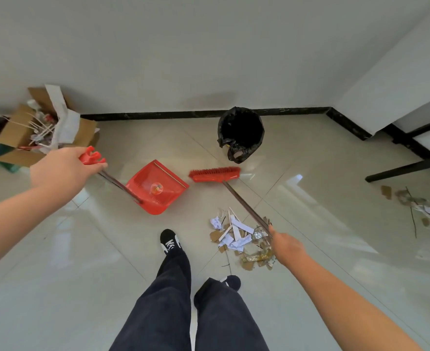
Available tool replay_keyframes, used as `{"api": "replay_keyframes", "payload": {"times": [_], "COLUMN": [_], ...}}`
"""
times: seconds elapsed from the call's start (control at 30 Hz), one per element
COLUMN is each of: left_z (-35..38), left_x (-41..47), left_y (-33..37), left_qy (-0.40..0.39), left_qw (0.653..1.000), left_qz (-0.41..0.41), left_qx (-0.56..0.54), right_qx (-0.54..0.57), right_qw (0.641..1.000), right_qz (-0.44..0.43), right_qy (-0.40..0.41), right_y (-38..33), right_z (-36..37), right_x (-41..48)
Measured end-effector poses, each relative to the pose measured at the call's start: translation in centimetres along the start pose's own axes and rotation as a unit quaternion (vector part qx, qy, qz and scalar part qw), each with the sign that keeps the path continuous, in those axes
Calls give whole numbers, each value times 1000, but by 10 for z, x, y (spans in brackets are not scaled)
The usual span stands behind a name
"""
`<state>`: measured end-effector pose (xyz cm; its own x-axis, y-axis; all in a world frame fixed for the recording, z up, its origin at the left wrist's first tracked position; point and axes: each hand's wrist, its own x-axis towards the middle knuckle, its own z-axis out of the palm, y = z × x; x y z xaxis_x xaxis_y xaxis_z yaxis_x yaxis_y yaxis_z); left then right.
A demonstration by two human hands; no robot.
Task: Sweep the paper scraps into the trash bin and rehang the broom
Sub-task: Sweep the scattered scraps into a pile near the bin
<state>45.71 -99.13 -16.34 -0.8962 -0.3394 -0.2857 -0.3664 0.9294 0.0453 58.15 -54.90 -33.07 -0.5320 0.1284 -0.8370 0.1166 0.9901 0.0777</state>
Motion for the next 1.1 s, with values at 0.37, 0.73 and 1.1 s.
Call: {"api": "replay_keyframes", "payload": {"times": [0.37, 0.73, 1.1], "left_z": [1, 16, 37], "left_x": [-26, -70, -123], "left_y": [15, 117, 272], "left_qy": [3, -6, -59], "left_qw": [996, 969, 871], "left_qz": [88, 246, 484], "left_qx": [19, 13, 67], "right_qx": [76, 367, 699], "right_qw": [995, 920, 668], "right_qz": [59, 127, 245], "right_qy": [-25, 59, 75], "right_y": [142, 134, 117], "right_z": [88, 127, 83], "right_x": [-115, -178, -213]}}
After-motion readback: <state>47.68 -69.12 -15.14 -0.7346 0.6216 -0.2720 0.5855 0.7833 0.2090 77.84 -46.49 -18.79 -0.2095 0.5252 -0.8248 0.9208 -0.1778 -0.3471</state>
